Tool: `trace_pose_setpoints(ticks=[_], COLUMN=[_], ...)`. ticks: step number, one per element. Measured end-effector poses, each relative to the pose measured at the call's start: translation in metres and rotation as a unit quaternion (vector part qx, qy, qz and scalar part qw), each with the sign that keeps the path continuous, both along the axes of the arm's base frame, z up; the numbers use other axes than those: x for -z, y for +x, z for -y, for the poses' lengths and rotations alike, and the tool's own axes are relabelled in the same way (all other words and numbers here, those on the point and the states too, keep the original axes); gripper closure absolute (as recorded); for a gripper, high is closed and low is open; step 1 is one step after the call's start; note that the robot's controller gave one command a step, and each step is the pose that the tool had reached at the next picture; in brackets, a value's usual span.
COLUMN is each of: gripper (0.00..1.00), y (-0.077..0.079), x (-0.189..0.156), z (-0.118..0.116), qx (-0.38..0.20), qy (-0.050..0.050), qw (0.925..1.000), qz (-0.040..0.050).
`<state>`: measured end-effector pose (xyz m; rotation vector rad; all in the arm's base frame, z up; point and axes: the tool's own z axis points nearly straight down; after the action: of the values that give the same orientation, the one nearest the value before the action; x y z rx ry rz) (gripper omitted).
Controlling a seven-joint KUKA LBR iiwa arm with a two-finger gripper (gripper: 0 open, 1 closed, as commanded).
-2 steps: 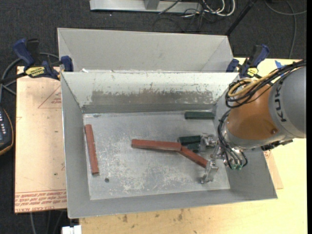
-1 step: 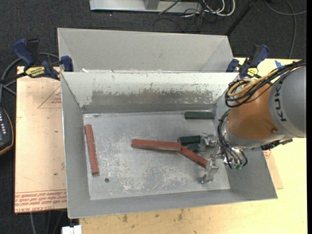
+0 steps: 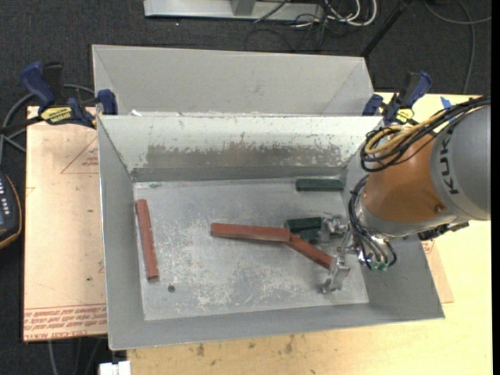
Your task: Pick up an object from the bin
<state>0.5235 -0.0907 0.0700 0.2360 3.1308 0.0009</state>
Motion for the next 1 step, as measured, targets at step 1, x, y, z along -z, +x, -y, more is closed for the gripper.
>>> trace_pose_setpoints(ticks=[1], gripper=[0.00], y=[0.0007], x=[-0.0003], z=[-0.0002], qx=[0.000], qy=[0.000], qw=[1.0000], qz=[0.0002])
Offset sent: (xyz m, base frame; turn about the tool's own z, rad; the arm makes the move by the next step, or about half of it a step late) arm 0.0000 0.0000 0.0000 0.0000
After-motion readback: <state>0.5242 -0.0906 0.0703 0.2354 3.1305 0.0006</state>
